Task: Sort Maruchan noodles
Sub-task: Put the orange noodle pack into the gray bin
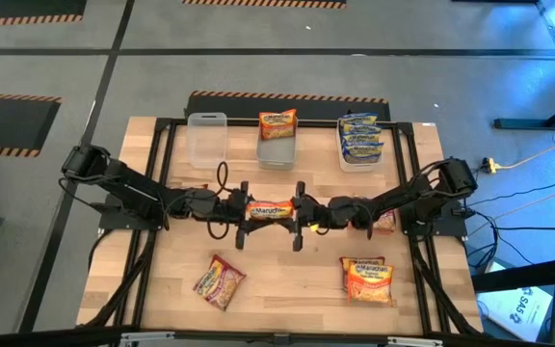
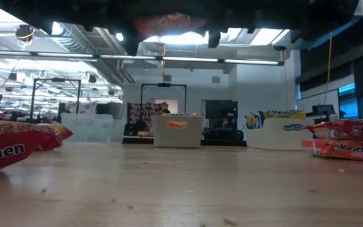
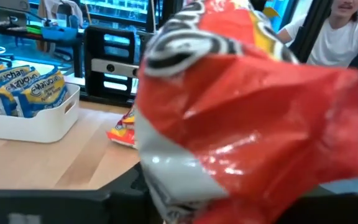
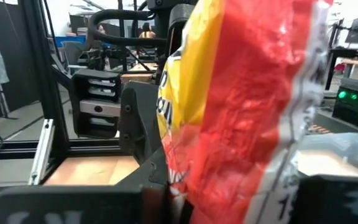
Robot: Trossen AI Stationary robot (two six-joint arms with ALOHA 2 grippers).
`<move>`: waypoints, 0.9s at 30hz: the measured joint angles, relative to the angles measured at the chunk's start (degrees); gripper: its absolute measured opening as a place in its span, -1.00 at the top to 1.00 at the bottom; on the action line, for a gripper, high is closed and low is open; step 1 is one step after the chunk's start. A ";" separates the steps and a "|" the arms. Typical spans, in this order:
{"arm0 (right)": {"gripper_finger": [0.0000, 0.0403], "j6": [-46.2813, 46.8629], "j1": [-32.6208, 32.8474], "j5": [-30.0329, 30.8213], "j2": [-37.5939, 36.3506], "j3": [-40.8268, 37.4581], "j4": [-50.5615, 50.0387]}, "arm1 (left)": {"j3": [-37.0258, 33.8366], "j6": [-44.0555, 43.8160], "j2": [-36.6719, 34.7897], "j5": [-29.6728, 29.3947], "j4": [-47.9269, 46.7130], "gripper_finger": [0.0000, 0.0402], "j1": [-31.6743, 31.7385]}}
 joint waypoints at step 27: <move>-0.39 4.59 0.13 -3.73 -18.40 0.72 -31.43 | 0.02 3.87 -1.13 -1.80 -13.53 0.43 0.39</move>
